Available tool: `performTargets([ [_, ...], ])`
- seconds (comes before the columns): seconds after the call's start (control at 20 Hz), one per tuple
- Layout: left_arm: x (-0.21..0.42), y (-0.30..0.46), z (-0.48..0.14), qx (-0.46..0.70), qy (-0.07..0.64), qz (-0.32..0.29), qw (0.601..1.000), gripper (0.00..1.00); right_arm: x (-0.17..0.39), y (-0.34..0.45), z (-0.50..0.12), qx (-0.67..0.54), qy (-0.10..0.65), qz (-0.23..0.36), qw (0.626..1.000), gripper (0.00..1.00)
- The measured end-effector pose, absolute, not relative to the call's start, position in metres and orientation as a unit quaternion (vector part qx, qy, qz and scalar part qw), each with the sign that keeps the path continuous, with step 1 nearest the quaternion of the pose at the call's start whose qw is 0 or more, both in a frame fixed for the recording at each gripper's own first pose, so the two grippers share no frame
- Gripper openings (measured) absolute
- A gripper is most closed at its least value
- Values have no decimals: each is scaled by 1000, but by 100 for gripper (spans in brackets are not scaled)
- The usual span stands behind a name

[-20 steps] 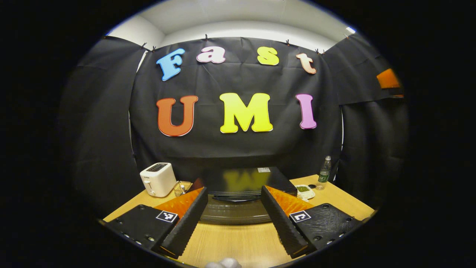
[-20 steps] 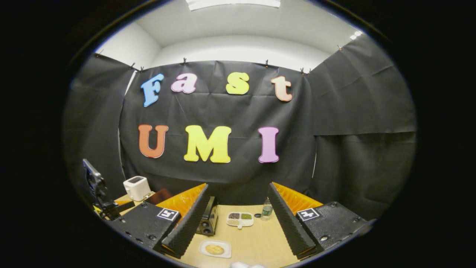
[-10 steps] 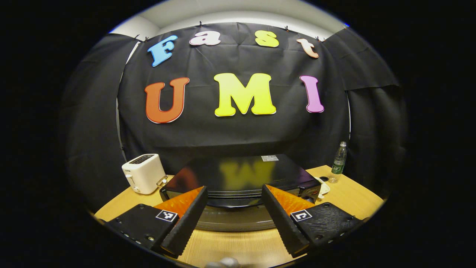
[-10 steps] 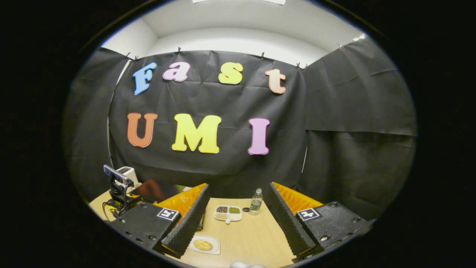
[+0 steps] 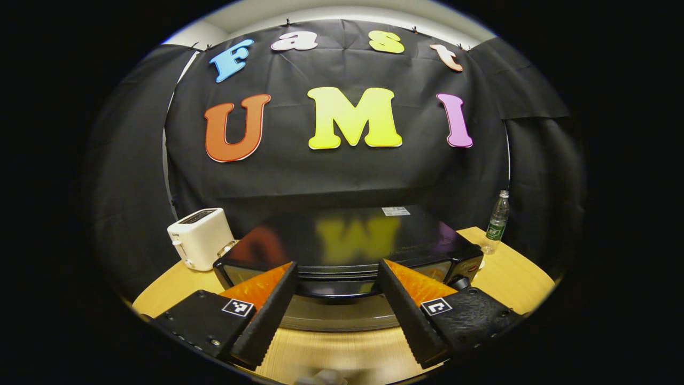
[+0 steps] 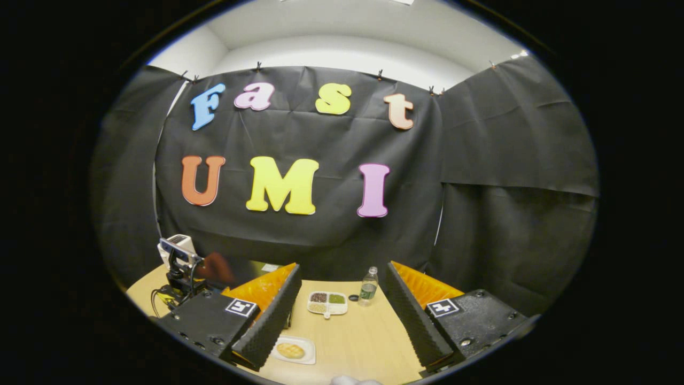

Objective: Open the electric oven with the left hand, put the food in, and close the electric oven.

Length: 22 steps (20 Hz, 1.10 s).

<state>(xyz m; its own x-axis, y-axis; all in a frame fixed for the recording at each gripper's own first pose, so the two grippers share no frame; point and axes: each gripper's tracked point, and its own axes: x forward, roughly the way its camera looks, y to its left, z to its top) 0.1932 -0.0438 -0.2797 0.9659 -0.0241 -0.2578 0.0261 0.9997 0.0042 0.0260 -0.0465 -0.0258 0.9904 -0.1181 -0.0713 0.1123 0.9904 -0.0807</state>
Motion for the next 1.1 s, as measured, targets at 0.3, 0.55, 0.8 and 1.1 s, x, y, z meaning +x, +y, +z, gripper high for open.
performTargets([
  [0.3, 174, -44, -282, 5, 137, -19, 990, 99, 27, -46, -35, -22, 49, -52, 997, 100],
  [0.55, 141, -45, -292, 5, 150, -20, 988, 99, 24, -42, -40, -16, 52, -43, 998, 100],
  [0.8, 107, -44, -309, 5, 171, -24, 985, 98, 21, -38, -51, -11, 59, -33, 998, 99],
  [1.1, 76, -41, -346, 0, 212, -22, 977, 98, 14, -33, -70, -2, 75, -26, 997, 100],
])
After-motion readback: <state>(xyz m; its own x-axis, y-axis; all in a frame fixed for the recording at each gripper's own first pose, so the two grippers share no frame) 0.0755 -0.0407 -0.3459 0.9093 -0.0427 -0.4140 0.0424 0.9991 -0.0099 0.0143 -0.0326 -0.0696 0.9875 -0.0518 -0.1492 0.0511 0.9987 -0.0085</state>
